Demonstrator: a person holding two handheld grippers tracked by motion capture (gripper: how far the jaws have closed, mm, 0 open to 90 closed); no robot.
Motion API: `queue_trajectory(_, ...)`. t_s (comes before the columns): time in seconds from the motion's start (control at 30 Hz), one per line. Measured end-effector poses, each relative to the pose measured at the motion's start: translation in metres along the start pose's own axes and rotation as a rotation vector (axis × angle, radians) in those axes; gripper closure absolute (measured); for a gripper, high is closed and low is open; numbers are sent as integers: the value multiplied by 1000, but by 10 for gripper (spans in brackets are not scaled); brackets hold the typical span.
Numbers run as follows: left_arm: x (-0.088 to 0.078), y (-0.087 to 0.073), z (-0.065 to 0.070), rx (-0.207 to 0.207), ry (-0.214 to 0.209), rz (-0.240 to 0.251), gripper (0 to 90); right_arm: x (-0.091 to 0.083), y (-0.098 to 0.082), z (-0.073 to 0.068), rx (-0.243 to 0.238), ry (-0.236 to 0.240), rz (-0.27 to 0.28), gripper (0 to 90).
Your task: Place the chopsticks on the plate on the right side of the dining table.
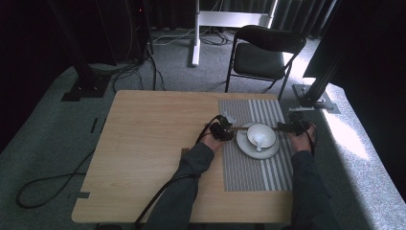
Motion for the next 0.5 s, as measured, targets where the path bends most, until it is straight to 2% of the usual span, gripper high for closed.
queue_trajectory(0.5, -1, -1, 0, 3, -5, -2, 587, -4, -1, 5, 9, -10, 5, 370)
Point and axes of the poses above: each handheld gripper's, and its own axes: x roughly forward along the jaws, y roughly out of its top, z roughly to its right, the point moved 5 cm from there along x, roughly forward along the jaws, and after that the axes turned 10 degrees about y, right-handed, at the moved point
